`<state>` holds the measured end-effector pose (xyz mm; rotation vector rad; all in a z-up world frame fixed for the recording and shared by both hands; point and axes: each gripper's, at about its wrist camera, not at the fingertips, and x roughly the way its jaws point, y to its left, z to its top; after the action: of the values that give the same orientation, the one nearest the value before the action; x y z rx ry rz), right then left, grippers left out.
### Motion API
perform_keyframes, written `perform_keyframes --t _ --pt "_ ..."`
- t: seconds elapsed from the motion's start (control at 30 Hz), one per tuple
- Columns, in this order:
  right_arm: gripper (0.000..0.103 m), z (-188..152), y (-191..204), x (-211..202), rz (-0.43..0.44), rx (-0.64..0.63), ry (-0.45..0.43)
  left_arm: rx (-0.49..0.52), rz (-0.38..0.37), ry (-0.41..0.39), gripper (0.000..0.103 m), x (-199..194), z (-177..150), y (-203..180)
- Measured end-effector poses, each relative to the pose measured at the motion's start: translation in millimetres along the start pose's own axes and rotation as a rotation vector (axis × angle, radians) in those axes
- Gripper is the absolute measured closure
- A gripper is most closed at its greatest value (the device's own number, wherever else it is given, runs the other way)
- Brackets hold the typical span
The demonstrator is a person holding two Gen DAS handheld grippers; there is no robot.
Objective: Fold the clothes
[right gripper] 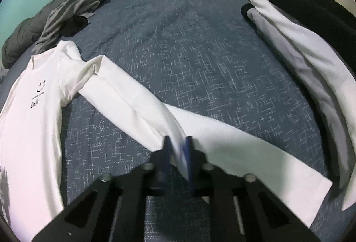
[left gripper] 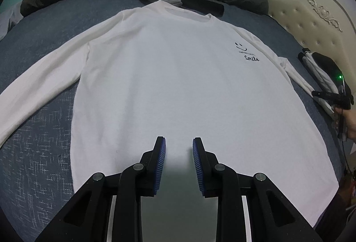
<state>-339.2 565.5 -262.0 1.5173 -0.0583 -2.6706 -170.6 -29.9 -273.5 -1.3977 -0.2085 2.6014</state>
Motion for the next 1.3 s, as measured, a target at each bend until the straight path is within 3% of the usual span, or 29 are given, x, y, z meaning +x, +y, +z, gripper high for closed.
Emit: perform_keyframes --t 0.33,0.5,0.67,0.83,0.9,0.93,0.97,1.07,1.17,1.3 --pt "0.099 -25 21 -37 0.086 -0.178 -0.039 0.012 -0.004 0.005 0.075 2 -1 -5" --pt "0.099 -55 32 -39 0.082 -0.285 0.044 0.014 -0.005 0.005 0.075 2 -2 -6" --pt "0.099 -66 28 -37 0.140 -0.249 0.094 0.011 -0.006 0.003 0.075 1 -2 -6" --pt "0.096 -45 17 -63 0.192 -0.138 -0.022 0.007 -0.007 0.001 0.075 2 -1 -5" --pt "0.083 -32 15 -69 0.208 -0.099 -0.076 0.008 -0.007 0.001 0.075 3 -1 -6" --pt "0.069 -24 15 -67 0.209 -0.083 -0.088 0.008 -0.008 0.002 0.075 3 -1 -6" --pt "0.065 -17 16 -62 0.202 -0.070 -0.086 0.008 -0.008 0.003 0.075 3 -1 -6" --pt "0.065 2 19 -51 0.147 -0.042 -0.087 0.006 -0.007 0.002 0.075 3 -1 -5" --pt "0.065 14 25 -39 0.144 -0.034 -0.078 0.006 -0.006 0.003 0.075 4 -1 -5" --pt "0.065 25 57 -13 0.104 -0.091 -0.046 0.012 -0.007 0.008 0.075 5 -1 -6"
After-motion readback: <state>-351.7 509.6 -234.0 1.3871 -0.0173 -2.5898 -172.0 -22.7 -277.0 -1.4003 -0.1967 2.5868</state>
